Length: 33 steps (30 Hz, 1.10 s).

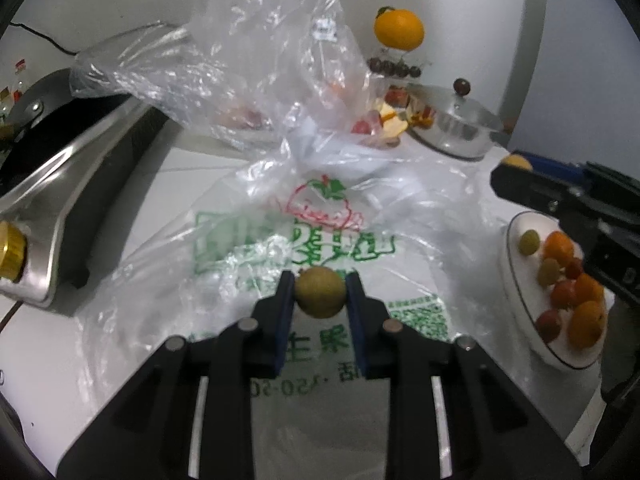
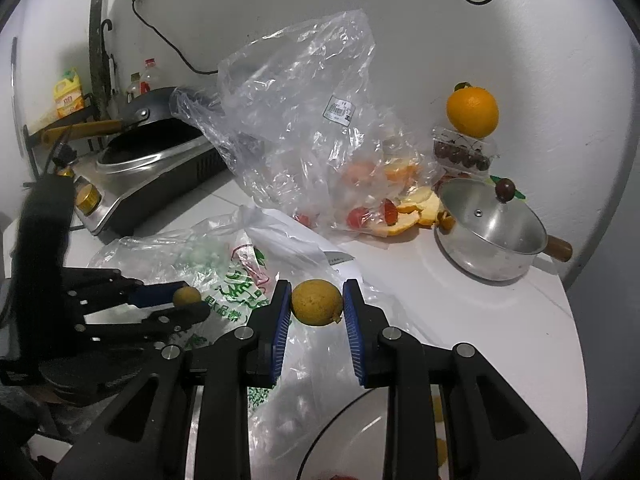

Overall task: Organize fruits
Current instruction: 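Carry both held small yellow fruits over the white plate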

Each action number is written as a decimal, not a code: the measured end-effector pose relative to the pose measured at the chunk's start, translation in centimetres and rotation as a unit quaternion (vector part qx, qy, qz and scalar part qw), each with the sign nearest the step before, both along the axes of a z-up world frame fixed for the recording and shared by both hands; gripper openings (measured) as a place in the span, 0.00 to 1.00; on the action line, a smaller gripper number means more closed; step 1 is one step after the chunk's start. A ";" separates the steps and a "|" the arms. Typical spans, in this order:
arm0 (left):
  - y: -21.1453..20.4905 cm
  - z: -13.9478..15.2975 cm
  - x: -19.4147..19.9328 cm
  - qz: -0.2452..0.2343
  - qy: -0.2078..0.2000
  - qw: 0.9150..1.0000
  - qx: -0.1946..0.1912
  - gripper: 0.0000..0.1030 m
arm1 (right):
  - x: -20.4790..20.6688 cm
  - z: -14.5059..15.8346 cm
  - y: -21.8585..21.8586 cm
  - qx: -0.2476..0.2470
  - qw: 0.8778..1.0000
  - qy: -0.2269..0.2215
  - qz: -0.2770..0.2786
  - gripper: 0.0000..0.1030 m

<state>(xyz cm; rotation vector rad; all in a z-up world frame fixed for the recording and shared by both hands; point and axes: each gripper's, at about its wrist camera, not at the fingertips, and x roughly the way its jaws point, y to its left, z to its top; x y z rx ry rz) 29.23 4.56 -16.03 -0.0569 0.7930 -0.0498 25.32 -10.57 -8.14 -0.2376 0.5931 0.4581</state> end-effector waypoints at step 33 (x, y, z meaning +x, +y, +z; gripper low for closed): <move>-3.4 7.4 -7.7 -0.026 -0.092 0.995 0.019 0.25 | -7.1 3.8 -1.8 0.013 0.999 -0.050 0.003 0.27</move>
